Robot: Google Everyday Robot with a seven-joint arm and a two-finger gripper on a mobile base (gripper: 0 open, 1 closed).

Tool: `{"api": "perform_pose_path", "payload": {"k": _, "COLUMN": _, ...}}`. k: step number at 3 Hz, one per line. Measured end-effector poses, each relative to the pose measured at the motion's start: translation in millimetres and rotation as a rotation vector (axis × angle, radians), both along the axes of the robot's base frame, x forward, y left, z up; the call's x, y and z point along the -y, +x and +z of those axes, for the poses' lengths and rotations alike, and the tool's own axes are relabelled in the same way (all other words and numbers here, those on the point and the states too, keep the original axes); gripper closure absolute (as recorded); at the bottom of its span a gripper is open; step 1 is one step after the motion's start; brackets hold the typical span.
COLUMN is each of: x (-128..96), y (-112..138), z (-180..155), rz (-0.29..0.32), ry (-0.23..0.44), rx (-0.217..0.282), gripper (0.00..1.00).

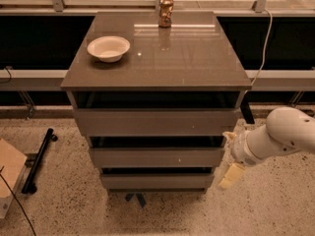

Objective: Open middle drawer

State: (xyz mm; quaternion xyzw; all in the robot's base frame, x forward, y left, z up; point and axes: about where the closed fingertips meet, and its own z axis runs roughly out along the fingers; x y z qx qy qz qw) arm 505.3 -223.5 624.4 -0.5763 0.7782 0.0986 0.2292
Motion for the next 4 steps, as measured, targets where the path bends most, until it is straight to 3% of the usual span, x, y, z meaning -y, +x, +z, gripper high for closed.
{"api": "perform_pose_path", "payload": {"k": 2, "x": -8.6, "y": 9.7, "z": -41.9, "rz": 0.010, "ry": 0.075, "rx": 0.018, "gripper": 0.00}}
{"api": "perform_pose_path", "payload": {"k": 4, "x": -12.5, "y": 34.7, "z": -76.7, "rz": -0.008, "ry": 0.104, "rx": 0.020, "gripper": 0.00}}
